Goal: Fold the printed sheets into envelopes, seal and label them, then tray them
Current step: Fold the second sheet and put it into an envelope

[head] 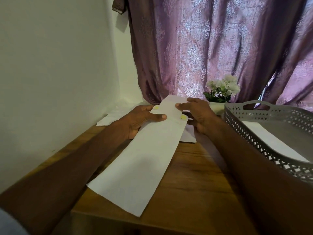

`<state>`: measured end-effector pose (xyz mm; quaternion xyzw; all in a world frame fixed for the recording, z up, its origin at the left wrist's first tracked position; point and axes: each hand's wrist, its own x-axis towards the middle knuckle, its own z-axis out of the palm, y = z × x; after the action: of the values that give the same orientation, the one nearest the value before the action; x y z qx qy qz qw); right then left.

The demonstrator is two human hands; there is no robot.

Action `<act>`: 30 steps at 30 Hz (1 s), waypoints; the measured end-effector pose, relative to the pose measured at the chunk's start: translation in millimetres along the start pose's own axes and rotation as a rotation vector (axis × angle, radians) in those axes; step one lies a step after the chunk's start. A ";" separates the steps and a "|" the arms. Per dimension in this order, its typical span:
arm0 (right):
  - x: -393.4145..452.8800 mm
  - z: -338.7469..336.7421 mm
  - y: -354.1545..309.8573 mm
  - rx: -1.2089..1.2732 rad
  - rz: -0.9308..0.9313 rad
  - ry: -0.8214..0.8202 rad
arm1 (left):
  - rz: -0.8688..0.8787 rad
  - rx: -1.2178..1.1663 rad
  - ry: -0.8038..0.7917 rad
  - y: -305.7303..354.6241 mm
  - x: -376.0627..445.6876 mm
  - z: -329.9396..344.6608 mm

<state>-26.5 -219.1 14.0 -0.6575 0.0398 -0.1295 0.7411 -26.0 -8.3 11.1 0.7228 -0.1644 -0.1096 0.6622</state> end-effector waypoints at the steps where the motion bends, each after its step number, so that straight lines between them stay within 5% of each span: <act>1: 1.1 -0.7 -0.5 -0.024 0.013 -0.015 | 0.008 0.019 0.005 -0.4 0.6 -0.1; 18: 0.7 -7.0 0.6 -0.046 0.133 -0.168 | 0.005 0.003 0.017 -0.3 1.7 -3.4; 24: 1.8 -2.7 4.5 0.022 0.085 -0.094 | 0.026 0.041 0.015 -1.5 4.2 -5.3; 30: -1.1 -4.8 2.3 -0.064 0.141 -0.224 | 0.022 0.048 0.049 -0.7 4.2 -6.2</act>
<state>-28.3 -223.2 11.0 -0.6867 0.0073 -0.0015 0.7269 -19.8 -4.2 11.2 0.7391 -0.1586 -0.0805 0.6497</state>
